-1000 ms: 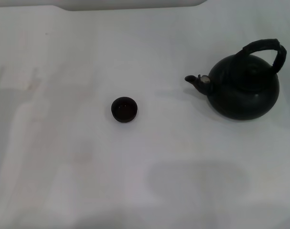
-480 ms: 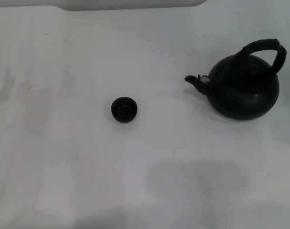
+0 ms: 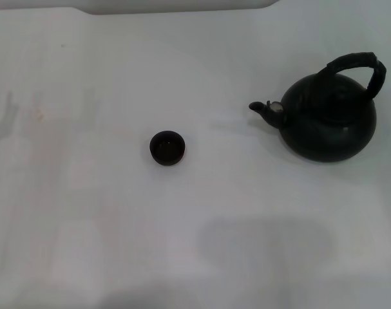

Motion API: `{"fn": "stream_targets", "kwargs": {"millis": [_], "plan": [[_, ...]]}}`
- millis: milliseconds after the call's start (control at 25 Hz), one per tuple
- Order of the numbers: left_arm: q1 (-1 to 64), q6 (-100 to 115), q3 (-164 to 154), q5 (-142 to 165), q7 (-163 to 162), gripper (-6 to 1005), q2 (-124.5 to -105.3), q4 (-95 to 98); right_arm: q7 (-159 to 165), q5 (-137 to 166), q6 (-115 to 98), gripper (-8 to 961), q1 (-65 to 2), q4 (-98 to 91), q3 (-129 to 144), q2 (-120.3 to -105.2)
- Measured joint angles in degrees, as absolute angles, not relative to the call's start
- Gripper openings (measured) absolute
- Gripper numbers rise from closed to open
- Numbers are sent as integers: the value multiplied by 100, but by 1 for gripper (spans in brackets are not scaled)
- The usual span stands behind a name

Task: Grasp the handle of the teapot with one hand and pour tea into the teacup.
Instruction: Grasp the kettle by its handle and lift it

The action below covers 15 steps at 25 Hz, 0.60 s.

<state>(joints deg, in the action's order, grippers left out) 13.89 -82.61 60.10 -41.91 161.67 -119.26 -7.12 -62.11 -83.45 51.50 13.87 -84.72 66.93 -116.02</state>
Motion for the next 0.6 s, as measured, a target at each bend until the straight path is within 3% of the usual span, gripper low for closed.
{"fn": "stream_targets", "kwargs": {"millis": [600], "plan": [[1399,-8300,5978,-4193,16163,890,-11919,-712,-4602,-6937,5880,746,1816,-9911,7423,-11619]]}}
